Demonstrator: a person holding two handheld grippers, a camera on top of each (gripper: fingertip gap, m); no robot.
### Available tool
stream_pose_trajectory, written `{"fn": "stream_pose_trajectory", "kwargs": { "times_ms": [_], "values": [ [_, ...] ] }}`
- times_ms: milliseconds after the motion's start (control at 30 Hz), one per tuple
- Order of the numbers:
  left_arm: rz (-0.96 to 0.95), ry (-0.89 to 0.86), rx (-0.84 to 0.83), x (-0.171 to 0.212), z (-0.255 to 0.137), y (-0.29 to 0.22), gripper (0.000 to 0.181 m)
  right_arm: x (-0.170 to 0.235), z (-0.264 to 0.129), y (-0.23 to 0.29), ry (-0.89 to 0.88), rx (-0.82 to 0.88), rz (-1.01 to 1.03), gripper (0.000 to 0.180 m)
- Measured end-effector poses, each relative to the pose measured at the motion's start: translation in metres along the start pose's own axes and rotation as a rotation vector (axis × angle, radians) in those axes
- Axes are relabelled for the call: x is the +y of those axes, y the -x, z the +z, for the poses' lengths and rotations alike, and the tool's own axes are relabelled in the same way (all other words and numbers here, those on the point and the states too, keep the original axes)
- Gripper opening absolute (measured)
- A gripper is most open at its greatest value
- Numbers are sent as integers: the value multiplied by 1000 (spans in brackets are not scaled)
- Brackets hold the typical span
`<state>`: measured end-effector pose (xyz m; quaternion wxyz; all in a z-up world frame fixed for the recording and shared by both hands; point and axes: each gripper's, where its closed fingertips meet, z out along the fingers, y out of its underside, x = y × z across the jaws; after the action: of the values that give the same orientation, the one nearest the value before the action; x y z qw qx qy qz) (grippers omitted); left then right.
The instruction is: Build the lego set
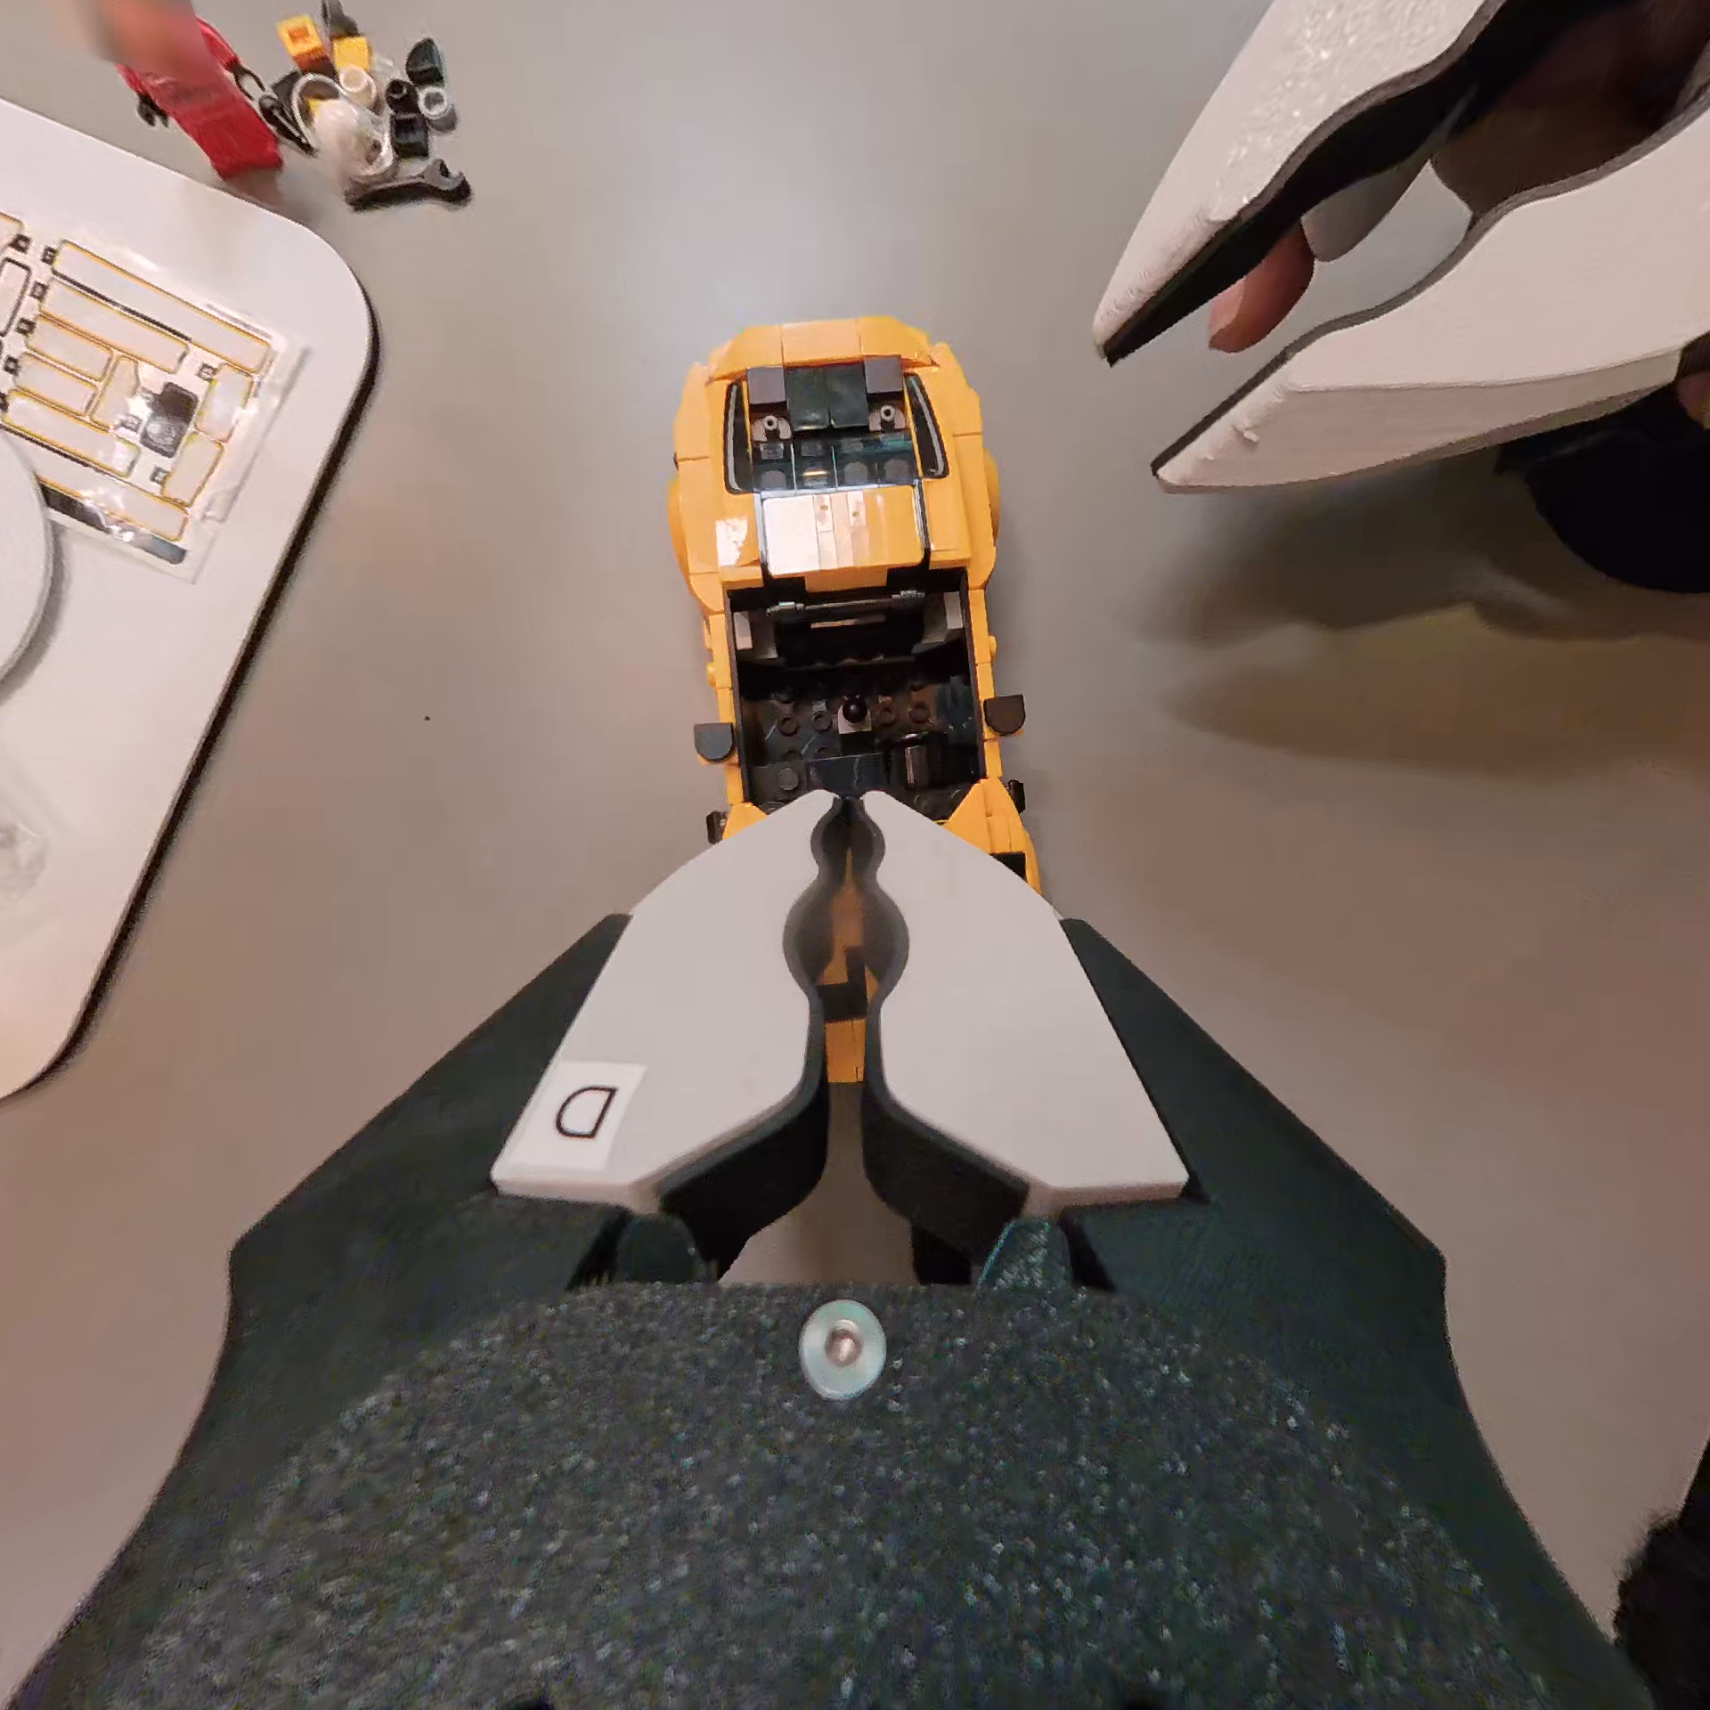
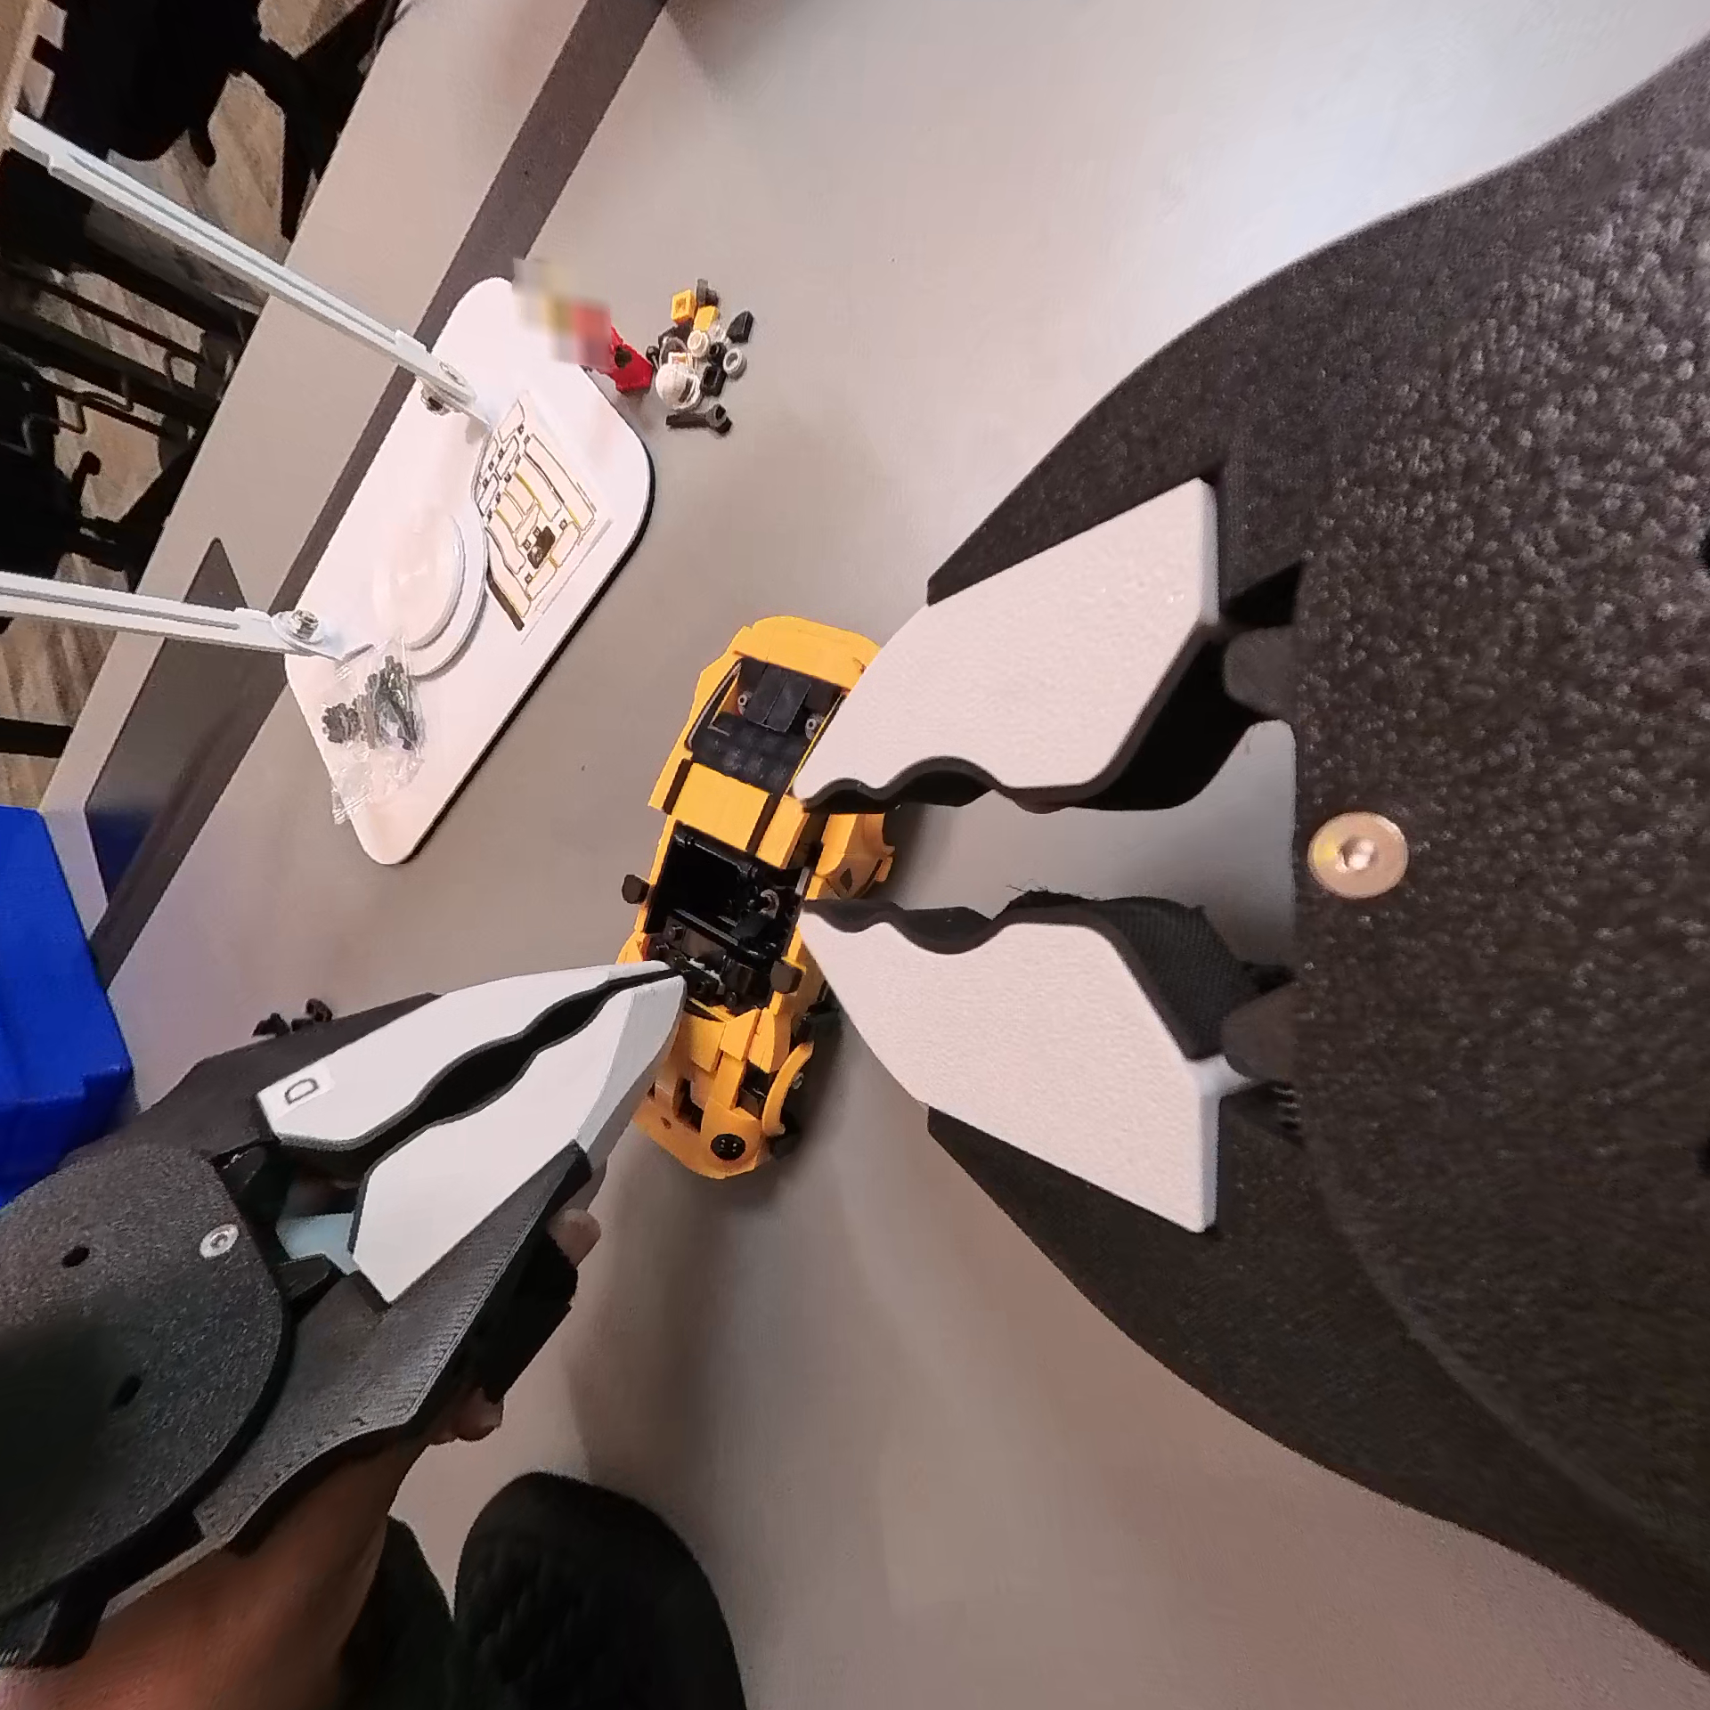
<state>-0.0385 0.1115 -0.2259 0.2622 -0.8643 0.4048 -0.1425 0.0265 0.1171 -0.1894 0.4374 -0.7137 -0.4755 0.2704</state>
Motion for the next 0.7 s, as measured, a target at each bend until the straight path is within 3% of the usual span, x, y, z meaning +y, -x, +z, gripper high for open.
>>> {"fn": "stream_pose_trajectory", "kwargs": {
  "times_ms": [700],
  "values": [
    [43, 33, -8, -8, -5, -3, 0, -4, -5, -6, -25, 11, 12, 17]
  ]
}}
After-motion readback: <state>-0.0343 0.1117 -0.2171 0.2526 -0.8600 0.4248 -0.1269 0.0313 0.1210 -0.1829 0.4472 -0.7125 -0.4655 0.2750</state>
